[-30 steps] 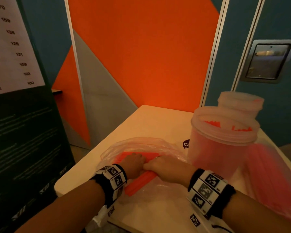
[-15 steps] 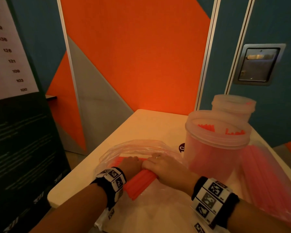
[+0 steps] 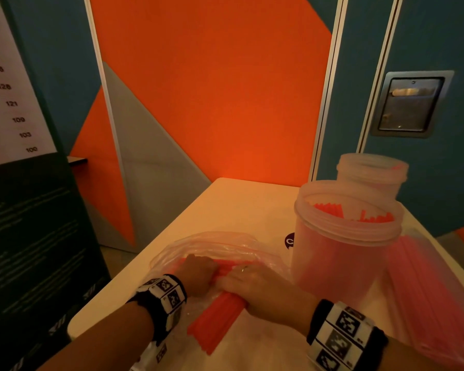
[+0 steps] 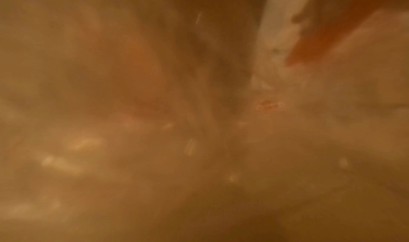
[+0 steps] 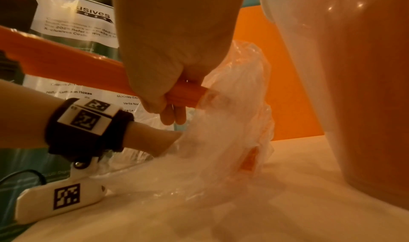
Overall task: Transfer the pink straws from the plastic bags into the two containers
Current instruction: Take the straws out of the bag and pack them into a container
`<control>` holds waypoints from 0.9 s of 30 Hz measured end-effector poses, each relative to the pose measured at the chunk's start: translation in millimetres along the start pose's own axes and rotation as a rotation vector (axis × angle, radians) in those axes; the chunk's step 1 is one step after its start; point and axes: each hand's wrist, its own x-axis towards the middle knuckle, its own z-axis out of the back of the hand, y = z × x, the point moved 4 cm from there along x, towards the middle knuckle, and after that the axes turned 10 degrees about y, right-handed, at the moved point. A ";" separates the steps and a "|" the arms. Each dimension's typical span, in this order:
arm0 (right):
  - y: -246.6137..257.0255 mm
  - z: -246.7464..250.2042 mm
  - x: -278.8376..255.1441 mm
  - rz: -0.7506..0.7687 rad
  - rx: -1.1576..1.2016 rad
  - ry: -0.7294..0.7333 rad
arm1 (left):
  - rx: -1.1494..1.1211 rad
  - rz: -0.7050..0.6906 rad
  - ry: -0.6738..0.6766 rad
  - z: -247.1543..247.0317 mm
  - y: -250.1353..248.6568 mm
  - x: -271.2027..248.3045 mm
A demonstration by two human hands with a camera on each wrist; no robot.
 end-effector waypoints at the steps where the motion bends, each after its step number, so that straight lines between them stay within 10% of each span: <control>1: -1.1 -1.9 0.4 -0.006 -0.026 0.001 | -0.010 0.009 -0.011 -1.4 5.1 2.5; 10: -53.2 4.9 4.7 -0.317 0.257 -0.279 | -0.130 0.067 -0.441 35.1 36.8 -25.8; 27: -74.5 14.8 17.6 -0.656 0.881 -0.768 | -0.242 0.085 -0.512 14.2 50.0 -31.2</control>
